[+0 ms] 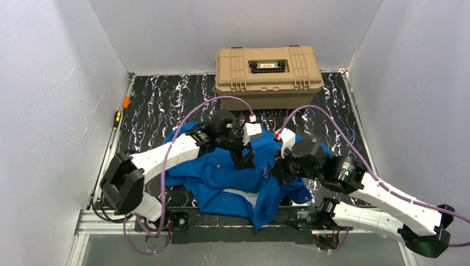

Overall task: Zip up the jacket
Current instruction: Unzip the zipper on the jacket.

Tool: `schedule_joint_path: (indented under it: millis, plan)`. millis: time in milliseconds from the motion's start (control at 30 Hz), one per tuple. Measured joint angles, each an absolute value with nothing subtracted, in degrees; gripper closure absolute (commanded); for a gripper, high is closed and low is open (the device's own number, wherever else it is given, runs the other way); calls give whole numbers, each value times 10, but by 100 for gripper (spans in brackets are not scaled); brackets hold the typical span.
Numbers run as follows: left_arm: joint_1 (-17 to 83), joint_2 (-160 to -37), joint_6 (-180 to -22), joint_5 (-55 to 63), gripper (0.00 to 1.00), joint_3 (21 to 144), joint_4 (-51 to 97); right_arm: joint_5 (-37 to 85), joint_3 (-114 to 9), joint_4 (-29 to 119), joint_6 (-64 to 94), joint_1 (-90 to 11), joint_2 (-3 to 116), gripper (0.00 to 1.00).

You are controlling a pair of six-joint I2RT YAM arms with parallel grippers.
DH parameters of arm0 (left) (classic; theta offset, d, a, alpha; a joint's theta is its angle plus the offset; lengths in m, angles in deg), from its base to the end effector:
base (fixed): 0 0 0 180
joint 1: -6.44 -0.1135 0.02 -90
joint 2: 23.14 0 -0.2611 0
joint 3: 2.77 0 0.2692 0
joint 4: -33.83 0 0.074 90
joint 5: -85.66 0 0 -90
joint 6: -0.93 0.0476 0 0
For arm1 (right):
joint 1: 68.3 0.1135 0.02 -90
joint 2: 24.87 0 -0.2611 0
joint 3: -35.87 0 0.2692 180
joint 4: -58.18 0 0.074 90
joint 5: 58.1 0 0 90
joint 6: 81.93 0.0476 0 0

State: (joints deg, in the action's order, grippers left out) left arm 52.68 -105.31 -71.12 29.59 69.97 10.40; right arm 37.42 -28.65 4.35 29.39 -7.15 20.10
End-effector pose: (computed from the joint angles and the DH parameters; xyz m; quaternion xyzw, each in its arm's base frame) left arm 0.2197 -0.2678 0.2665 0.5645 0.6375 -0.3603 0.3809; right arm 0.0953 0.1636 0.3197 -0.2796 0.8379 0.2757 0.3791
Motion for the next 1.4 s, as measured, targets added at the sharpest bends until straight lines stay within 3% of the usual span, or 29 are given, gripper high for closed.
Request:
schedule_joint_path:
  millis: [367, 567, 733, 833, 967, 1200, 1400]
  plan:
    - [531, -1121, -812, 506, 12, 726, 209, 412, -286, 15, 304, -72, 183, 99]
    - [565, -1163, -813, 486, 16, 727, 234, 413, -286, 12, 304, -72, 182, 99]
    - [594, -1213, -805, 418, 31, 727, 240, 418, -290, -2, 309, -72, 175, 99]
    - [583, -1211, -791, 400, 48, 723, 235, 425, -294, -14, 311, -72, 169, 99]
    - [534, -1149, -736, 400, 100, 691, 193, 438, -299, -17, 312, -72, 172, 99]
    - [454, -963, -572, 384, 100, 622, 95, 441, -302, 5, 304, -72, 204, 99]
    - [365, -848, -285, 367, 100, 638, -15, 439, -302, 50, 286, -72, 231, 99]
